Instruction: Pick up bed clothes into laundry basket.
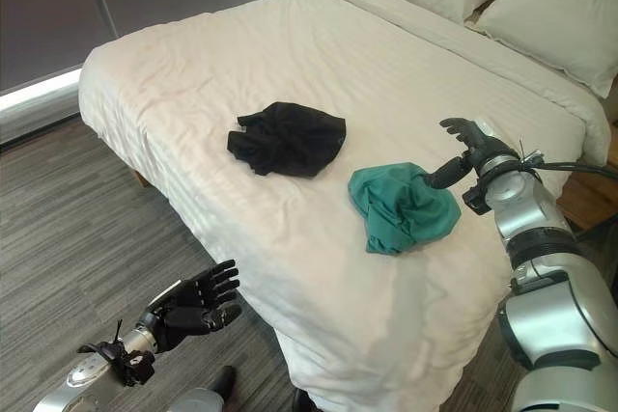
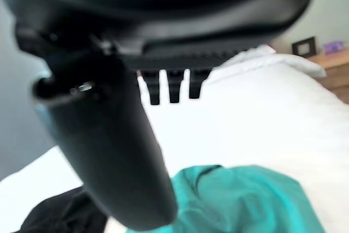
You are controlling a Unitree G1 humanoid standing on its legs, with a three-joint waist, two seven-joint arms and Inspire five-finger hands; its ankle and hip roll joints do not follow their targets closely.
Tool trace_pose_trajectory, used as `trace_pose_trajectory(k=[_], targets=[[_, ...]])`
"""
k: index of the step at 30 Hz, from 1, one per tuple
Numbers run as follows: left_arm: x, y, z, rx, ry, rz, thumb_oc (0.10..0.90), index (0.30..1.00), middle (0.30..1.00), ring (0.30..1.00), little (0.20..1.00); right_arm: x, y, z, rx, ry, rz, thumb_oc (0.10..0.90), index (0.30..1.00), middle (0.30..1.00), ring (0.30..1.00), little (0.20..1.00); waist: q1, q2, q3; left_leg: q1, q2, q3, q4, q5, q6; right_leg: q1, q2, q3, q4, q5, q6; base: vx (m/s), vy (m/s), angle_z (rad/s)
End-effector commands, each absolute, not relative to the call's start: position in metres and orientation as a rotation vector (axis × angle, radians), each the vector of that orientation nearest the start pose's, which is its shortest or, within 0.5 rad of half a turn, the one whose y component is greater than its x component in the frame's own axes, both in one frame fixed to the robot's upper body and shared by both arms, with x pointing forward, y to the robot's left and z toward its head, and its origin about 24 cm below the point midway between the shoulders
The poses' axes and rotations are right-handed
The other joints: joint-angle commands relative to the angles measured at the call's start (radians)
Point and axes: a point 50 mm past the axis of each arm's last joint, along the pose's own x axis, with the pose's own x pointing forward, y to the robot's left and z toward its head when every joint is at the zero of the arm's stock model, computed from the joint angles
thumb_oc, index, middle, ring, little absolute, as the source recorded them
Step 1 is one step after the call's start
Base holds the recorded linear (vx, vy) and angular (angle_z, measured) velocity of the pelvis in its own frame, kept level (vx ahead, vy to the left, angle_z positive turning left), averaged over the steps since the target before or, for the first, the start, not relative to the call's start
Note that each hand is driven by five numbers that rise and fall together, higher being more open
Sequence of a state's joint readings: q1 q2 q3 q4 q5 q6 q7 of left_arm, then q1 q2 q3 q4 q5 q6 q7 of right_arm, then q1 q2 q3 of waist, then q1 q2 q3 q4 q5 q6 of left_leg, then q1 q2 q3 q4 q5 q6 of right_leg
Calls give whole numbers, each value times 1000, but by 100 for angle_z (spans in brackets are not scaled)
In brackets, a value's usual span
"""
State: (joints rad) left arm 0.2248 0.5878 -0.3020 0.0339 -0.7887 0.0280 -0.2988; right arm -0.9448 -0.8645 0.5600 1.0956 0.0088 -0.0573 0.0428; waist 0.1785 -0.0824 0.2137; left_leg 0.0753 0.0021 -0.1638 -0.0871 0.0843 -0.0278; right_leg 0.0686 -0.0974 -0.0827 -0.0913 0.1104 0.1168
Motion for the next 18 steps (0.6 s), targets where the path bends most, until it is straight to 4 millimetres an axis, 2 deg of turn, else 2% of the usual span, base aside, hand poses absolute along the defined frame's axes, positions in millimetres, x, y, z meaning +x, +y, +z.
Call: trace_pose_trajectory(k=[1, 5, 9, 11, 12, 15, 16, 17, 18], targets=[[192, 189, 20, -277, 228, -481, 800, 900, 900, 900, 900, 379, -331, 203, -1158, 168, -248, 800, 900, 900, 900, 900, 35, -11, -94, -65, -32, -22, 9, -31, 43, -89, -45, -39, 63, 2, 54, 0, 0, 0], [191, 200, 25, -280, 206, -424, 800, 900, 900, 900, 900, 382, -329, 214, -1190, 129, -280, 800, 900, 900, 900, 900, 53, 10, -70, -113, -39, -33, 9, -16, 37, -119, -54, -51, 52, 7, 54, -66, -33, 7], [195, 199, 47, -301, 117, -445, 800, 900, 900, 900, 900, 383, -326, 255, -1200, 18, -321, 800, 900, 900, 900, 900, 84, 52, -5, -205, -58, -67, 21, 12, 31, -206, -69, -67, 71, 14, 50, -192, -17, 17], [196, 195, 54, -315, 84, -456, 800, 900, 900, 900, 900, 381, -331, 268, -1176, -2, -368, 800, 900, 900, 900, 900, 97, 73, 28, -262, -66, -76, 32, 25, 28, -254, -74, -66, 74, 24, 45, -208, -30, 28], [197, 192, 60, -326, 61, -459, 800, 900, 900, 900, 900, 380, -335, 265, -1128, 13, -392, 800, 900, 900, 900, 900, 103, 88, 52, -295, -68, -79, 38, 33, 25, -288, -76, -59, 79, 30, 42, -174, -26, 27], [199, 184, 61, -356, 45, -461, 800, 900, 900, 900, 900, 373, -353, 247, -1049, 112, -415, 800, 900, 900, 900, 900, 115, 104, 85, -342, -67, -86, 44, 47, 22, -336, -67, -49, 95, 29, 30, -86, -43, 11], [199, 180, 61, -368, 43, -465, 800, 900, 900, 900, 900, 373, -354, 235, -1025, 147, -408, 800, 900, 900, 900, 900, 113, 111, 97, -349, -65, -87, 44, 51, 22, -345, -63, -46, 99, 26, 28, -44, -52, 4], [201, 177, 59, -386, 38, -459, 800, 900, 900, 900, 900, 372, -353, 207, -989, 208, -368, 800, 900, 900, 900, 900, 111, 120, 111, -359, -63, -90, 45, 55, 21, -352, -58, -47, 101, 22, 25, -31, -35, 0], [201, 177, 59, -385, 40, -459, 800, 900, 900, 900, 900, 371, -353, 206, -987, 210, -368, 800, 900, 900, 900, 900, 113, 119, 109, -359, -63, -90, 45, 55, 21, -353, -58, -47, 102, 21, 24, -17, -32, -6]])
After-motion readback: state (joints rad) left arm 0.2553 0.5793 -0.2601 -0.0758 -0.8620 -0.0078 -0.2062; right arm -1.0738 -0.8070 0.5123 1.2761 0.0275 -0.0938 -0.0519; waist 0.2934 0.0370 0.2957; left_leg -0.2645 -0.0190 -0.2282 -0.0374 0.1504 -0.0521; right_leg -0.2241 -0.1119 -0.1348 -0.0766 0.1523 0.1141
